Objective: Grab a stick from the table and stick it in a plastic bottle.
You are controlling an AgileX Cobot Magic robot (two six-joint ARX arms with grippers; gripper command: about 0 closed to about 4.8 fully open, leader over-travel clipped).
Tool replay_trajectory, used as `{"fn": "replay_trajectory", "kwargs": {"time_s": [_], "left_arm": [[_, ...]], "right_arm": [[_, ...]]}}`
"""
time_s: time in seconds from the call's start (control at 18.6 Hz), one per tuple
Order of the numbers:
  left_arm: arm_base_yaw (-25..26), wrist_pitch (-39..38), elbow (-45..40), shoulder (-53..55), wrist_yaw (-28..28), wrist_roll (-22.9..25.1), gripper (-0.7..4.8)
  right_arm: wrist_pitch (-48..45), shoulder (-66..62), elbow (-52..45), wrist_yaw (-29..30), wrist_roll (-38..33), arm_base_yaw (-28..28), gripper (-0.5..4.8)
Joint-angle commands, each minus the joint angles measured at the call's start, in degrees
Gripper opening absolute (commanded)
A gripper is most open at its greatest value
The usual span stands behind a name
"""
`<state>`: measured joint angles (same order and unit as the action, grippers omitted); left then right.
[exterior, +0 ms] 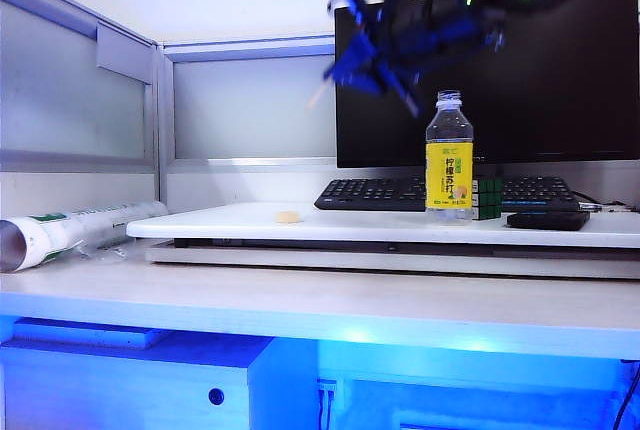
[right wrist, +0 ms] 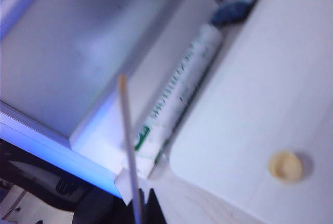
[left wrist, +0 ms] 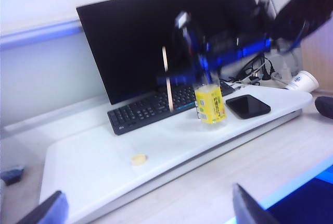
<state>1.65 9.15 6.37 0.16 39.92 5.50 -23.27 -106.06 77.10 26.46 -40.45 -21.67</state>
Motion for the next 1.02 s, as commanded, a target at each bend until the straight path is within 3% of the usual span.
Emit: {"fn": "replay_trajectory", "kwargs": {"time_s": [0.05, 0.38, 0.81, 1.02], "left_arm": [[0.04, -1.42, 0.20, 0.02, 0.31, -0.39, 4.24], [0.04, -3.65, 0.20, 0.02, -0.24, -1.97, 4.24], [0.04, -5.31, 0.20, 0.02, -0.24, -2.78, 4.24], [0.04, -6.38, 0.20, 0.02, -0.26, -2.97, 4.23]], "right_arm": [[-1.01, 3.93, 0.24, -2.67, 5.27, -0.13, -0.06], [0.15, 9.35, 0.31, -6.62, 14.64, -0.09, -0.06], [18.34, 11.23, 11.45, -12.76, 34.49, 2.99, -0.06], [21.35, 11.26, 13.16, -16.74, 41.92, 4.85, -0.06]]}}
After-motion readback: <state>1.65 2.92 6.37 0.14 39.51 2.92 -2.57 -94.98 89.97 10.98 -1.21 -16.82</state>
